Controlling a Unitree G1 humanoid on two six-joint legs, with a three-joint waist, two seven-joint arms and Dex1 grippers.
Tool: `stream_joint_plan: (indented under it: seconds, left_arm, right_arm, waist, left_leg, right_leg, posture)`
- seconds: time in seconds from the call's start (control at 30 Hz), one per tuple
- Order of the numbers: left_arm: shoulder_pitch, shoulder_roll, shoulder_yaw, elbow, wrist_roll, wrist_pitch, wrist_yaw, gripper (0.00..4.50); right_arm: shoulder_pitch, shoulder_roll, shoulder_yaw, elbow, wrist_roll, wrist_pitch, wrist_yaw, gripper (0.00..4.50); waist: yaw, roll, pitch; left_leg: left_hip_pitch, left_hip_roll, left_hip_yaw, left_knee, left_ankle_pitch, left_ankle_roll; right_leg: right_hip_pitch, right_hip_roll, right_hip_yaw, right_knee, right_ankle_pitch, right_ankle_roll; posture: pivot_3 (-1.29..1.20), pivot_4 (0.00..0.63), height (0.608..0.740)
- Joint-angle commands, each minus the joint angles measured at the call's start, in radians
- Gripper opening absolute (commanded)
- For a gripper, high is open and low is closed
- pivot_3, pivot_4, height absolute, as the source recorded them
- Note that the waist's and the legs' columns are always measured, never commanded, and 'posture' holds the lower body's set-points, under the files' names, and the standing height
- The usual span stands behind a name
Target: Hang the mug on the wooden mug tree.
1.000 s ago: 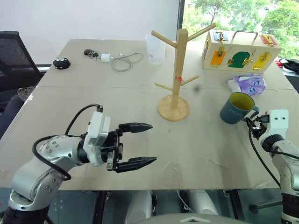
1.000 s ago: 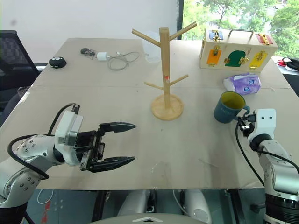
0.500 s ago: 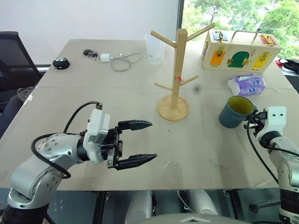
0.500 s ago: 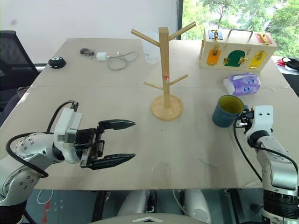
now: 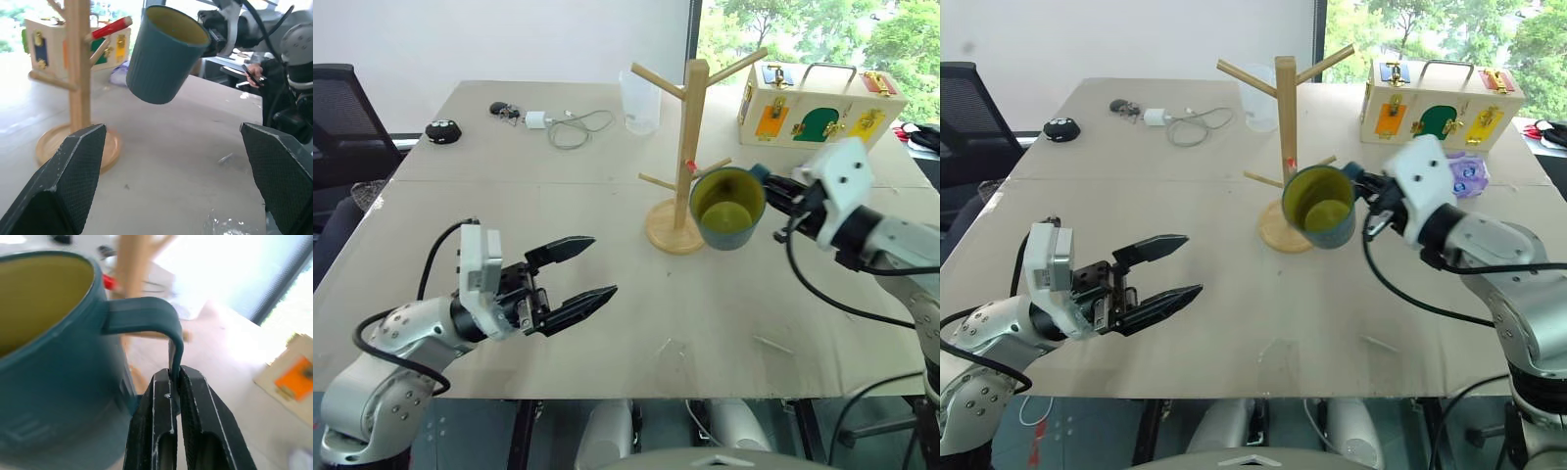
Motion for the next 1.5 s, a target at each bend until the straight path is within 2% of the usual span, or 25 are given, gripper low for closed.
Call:
stream_joint_plan:
  seconds: [0.03,0.37,0.7,0.83,1.1,1.3,1.5]
  left_arm:
    - [-0.005,0.009,0.031,-0.010,-0.029,-0.005,0.002,4.50]
    - [-0.015,0.011,0.019,-0.058,-0.067,0.028,0.069,4.50]
    - [0.033,0.006,0.040,-0.088,-0.079,0.025,0.084,4.50]
    - [0.040,0.007,0.042,-0.089,-0.082,0.023,0.085,4.50]
    - [0.093,-0.002,0.112,-0.088,-0.092,-0.014,0.047,4.50]
    - [0.158,-0.039,0.218,-0.028,-0.120,-0.092,-0.075,4.50]
    - [0.208,-0.034,0.283,0.026,-0.136,-0.111,-0.176,4.50]
  right_arm:
    - [-0.109,-0.009,0.045,-0.059,-0.004,0.129,-0.045,0.09]
    - [-0.281,0.051,0.066,-0.053,0.025,0.336,-0.073,0.09]
    - [-0.348,0.121,0.074,-0.012,0.067,0.374,-0.029,0.09]
    - [-0.379,0.139,0.120,0.032,0.048,0.377,-0.037,0.09]
    - [-0.434,0.193,0.169,0.115,0.001,0.388,-0.078,0.09]
    - [-0.452,0.214,0.199,0.153,-0.025,0.373,-0.081,0.09]
    - [-0.456,0.222,0.224,0.184,-0.039,0.358,-0.056,0.09]
  waist:
    - [0.000,0.000,0.000]
    - [-0.007,0.000,0.000]
    - [-0.006,0.000,0.000]
    - [-0.007,0.000,0.000]
    - [-0.008,0.000,0.000]
    - [-0.011,0.000,0.000]
    - [-0.011,0.000,0.000]
  left_leg:
    - [-0.001,0.000,0.000,0.000,0.000,0.000]
    - [-0.003,0.000,-0.002,0.000,0.000,-0.001]
    - [-0.004,0.000,-0.003,0.000,0.000,0.000]
    - [-0.004,0.000,-0.003,0.000,0.000,-0.001]
    - [-0.009,0.000,-0.003,0.000,0.003,-0.004]
    - [-0.012,0.000,-0.003,0.000,0.003,-0.005]
    - [-0.013,0.000,-0.002,0.000,0.003,-0.004]
  right_leg:
    - [0.000,-0.001,-0.001,-0.001,0.000,0.000]
    - [-0.001,-0.001,-0.003,-0.004,0.001,0.001]
    - [-0.001,-0.001,-0.004,-0.004,0.001,0.001]
    - [-0.001,-0.001,-0.004,-0.005,0.001,0.001]
    - [-0.006,-0.001,-0.004,-0.004,0.002,0.002]
    - [-0.009,-0.001,-0.005,-0.005,0.002,0.002]
    - [-0.010,-0.001,-0.008,-0.004,0.002,0.002]
  posture:
    - [0.00,0.150,0.740]
    - [0.00,0.150,0.740]
    - [0.00,0.150,0.740]
    - [0.00,0.150,0.740]
    - [0.00,0.150,0.740]
    - [0.00,0.150,0.740]
    - [0.00,0.150,0.740]
